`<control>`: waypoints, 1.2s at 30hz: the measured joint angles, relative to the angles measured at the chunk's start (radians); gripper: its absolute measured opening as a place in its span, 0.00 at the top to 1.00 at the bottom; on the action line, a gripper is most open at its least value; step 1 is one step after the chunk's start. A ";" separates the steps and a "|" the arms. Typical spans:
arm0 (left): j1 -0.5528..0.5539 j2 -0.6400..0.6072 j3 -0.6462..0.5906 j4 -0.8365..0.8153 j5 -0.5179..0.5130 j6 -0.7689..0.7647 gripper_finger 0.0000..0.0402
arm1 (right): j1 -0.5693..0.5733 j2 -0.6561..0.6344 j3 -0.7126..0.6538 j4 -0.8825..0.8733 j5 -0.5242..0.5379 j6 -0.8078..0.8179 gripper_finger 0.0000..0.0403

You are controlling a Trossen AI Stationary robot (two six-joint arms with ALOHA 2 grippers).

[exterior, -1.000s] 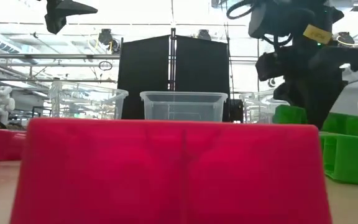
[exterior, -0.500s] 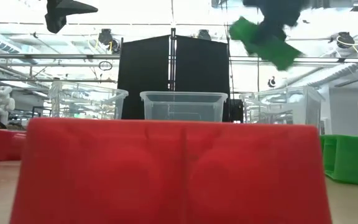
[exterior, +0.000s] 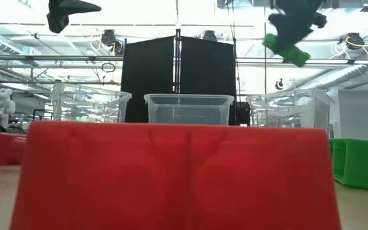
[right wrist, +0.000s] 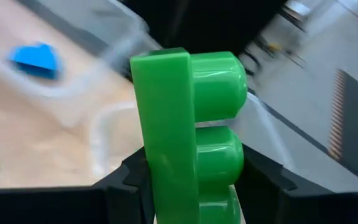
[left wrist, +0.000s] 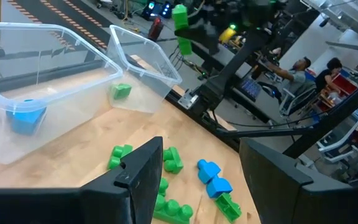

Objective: Sort blocks
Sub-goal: Put the green game piece into the right transparent bin

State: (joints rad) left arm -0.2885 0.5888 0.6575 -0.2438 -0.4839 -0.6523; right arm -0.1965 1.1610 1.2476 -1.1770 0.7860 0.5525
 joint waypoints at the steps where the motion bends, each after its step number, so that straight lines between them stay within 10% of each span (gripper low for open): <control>1: 0.000 0.000 0.000 0.000 0.000 0.000 0.48 | -0.026 0.000 -0.008 -0.008 0.004 0.002 0.62; 16: 0.000 0.000 0.000 -0.001 0.000 0.003 0.48 | -0.278 0.002 -0.233 0.327 -0.140 -0.204 0.62; 23: 0.000 0.000 0.000 -0.001 0.000 0.002 0.48 | -0.316 0.000 -0.232 0.375 -0.160 -0.196 0.29; 28: 0.000 0.000 0.000 -0.001 0.000 0.003 0.48 | -0.321 -0.001 -0.231 0.375 -0.207 -0.202 0.24; 36: 0.000 0.000 0.000 -0.001 0.000 0.003 0.48 | -0.249 -0.023 -0.177 0.568 -0.787 -0.421 0.28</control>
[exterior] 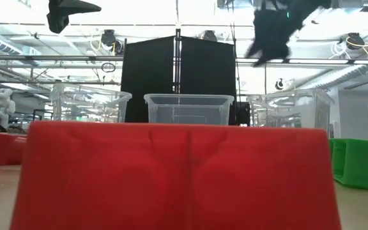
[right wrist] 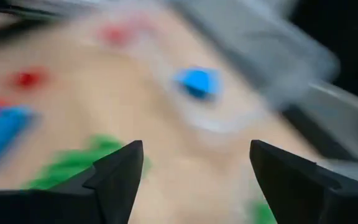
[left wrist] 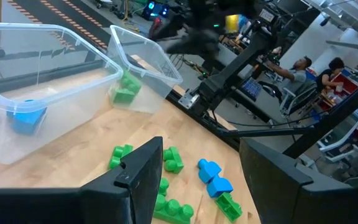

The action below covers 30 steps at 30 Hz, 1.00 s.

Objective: Sort blocks
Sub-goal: Put the green game piece into the right transparent bin

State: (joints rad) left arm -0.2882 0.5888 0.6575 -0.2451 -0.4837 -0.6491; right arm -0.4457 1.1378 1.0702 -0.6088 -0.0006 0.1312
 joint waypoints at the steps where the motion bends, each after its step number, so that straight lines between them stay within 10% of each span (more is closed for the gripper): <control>1: 0.000 0.000 0.000 0.000 0.000 0.000 0.48 | 0.026 0.000 0.002 0.026 -0.064 -0.005 0.29; 25: 0.000 0.000 0.000 -0.007 0.000 0.000 0.48 | 0.493 0.520 0.002 -0.064 -0.131 -0.336 0.29; 30: 0.000 0.000 0.000 -0.010 0.000 0.000 0.48 | 0.514 0.589 0.002 -0.084 -0.009 -0.396 0.29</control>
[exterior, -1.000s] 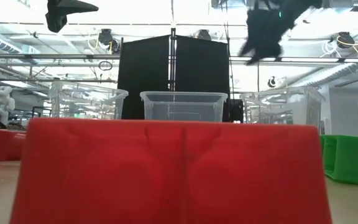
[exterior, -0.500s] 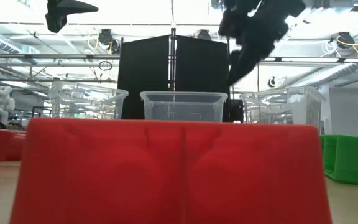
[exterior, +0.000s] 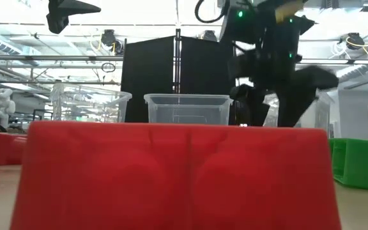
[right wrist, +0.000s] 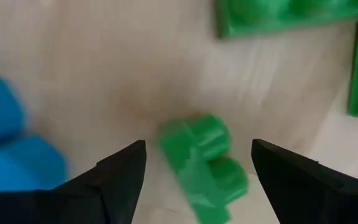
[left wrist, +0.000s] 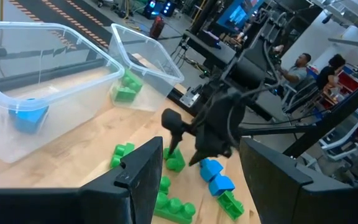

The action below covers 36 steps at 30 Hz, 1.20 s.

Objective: Sort blocks
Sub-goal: Put the green game piece into the right transparent bin

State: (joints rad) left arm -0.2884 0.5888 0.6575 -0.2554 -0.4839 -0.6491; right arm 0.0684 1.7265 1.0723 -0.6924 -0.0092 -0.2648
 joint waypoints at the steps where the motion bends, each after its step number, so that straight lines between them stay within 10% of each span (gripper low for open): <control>1: 0.000 0.000 0.000 0.000 0.000 0.000 0.48 | 0.000 0.015 0.000 0.000 0.032 -0.015 0.29; 18: 0.000 0.000 0.000 -0.001 0.000 0.000 0.48 | -0.008 0.093 -0.001 -0.023 0.054 0.046 0.62; 29: 0.000 0.000 0.000 -0.002 0.000 0.000 0.48 | -0.060 -0.183 0.078 -0.058 0.068 0.216 0.62; 36: 0.000 0.000 0.000 -0.001 0.000 0.000 0.48 | -0.195 -0.402 0.110 -0.076 0.303 0.327 0.62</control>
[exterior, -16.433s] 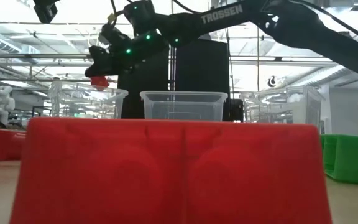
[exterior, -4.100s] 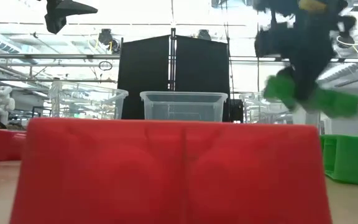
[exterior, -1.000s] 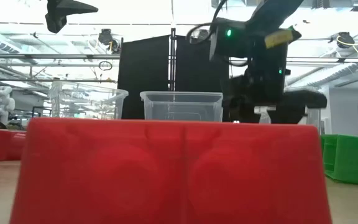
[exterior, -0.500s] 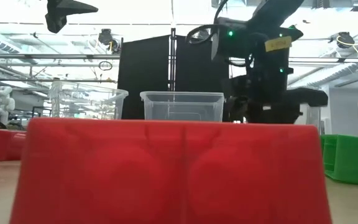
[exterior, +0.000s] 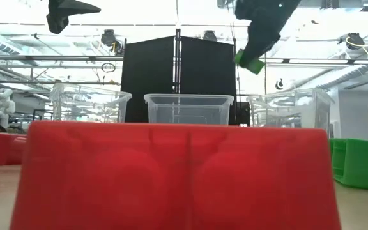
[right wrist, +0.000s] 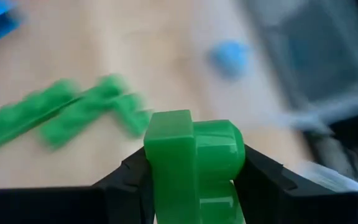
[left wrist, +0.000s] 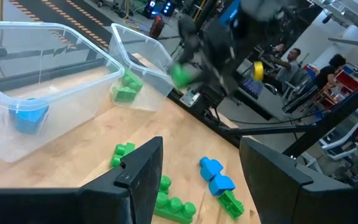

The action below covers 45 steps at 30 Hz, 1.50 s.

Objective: Sort blocks
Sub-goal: Put the green game piece into the right transparent bin, then put the blue game piece into the middle transparent bin

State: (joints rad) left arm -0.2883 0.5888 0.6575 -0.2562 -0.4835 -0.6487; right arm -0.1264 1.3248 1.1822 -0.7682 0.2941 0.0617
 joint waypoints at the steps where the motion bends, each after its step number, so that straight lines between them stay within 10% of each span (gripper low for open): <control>1: 0.000 0.000 0.000 0.000 0.000 0.000 0.48 | -0.024 -0.030 0.001 -0.016 0.038 0.018 0.62; 14: 0.000 0.000 0.000 0.000 0.000 0.000 0.48 | -0.382 -0.111 0.002 -0.169 0.285 0.106 0.62; 29: 0.000 0.000 0.000 -0.001 0.012 0.001 0.48 | -0.585 0.099 0.001 -0.168 -0.010 0.026 0.62; 37: 0.000 0.000 0.000 -0.001 0.012 0.001 0.48 | -0.608 0.050 0.001 -0.178 -0.011 0.051 0.24; 45: 0.000 0.000 0.000 -0.022 0.012 0.001 0.48 | -0.600 -0.124 0.001 -0.165 -0.171 0.048 0.25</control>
State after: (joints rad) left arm -0.2883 0.5892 0.6575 -0.2777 -0.4716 -0.6479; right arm -0.7261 1.2006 1.1835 -0.9327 0.1234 0.1101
